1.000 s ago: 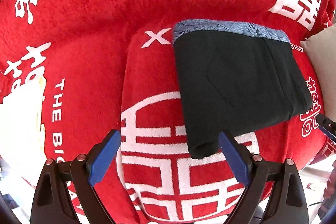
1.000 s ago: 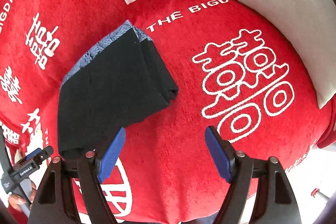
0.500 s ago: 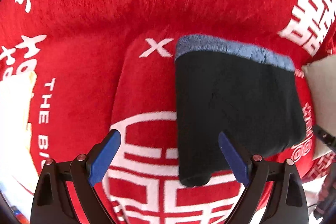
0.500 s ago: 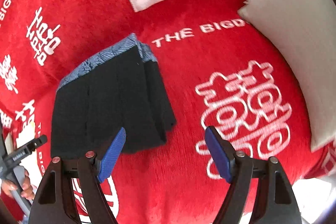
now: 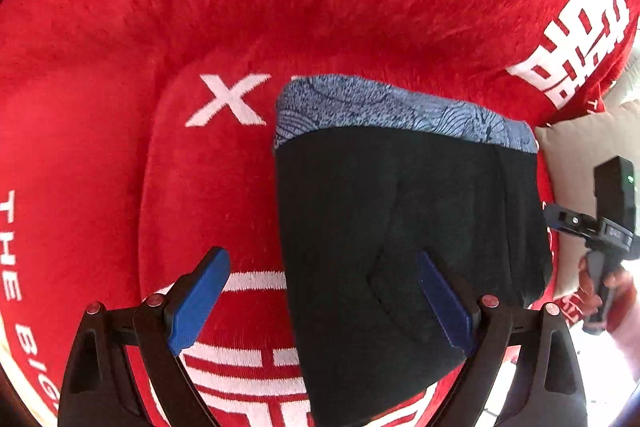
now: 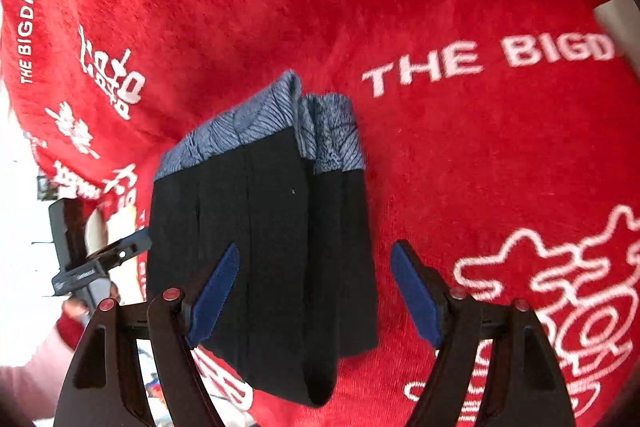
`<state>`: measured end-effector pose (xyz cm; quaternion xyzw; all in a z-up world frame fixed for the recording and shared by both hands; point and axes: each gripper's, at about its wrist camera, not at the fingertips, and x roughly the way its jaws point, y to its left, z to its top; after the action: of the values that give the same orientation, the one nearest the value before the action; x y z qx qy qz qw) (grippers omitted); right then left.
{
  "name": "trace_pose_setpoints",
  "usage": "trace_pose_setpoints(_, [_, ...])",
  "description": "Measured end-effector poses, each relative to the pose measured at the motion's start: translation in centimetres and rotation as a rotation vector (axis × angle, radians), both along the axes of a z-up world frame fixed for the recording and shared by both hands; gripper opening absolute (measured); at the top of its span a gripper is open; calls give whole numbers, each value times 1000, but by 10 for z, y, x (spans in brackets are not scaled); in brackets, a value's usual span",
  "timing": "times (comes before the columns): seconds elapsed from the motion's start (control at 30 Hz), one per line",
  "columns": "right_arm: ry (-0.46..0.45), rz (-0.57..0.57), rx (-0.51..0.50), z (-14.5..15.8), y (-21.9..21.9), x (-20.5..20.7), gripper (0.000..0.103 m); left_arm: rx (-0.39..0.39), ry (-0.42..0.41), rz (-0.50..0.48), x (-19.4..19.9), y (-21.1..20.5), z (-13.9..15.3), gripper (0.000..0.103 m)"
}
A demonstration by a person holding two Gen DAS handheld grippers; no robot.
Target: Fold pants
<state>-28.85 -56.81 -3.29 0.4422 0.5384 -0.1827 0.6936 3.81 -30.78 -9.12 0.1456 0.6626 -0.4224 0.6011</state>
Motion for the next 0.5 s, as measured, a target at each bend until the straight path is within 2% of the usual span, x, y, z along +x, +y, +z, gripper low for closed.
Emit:
trace_pose_setpoints(0.13, [7,36,39,-15,-3,3,81,2,45,-21,3,-3,-11,95])
trace_pose_setpoints(0.4, [-96,70,149,-33,-10,10,81,-45,122,-36,8,-16,-25,95])
trace_pose_setpoints(0.5, [-98,85,172,-36,-10,14,81,-55,138,-37,7,-22,-30,95])
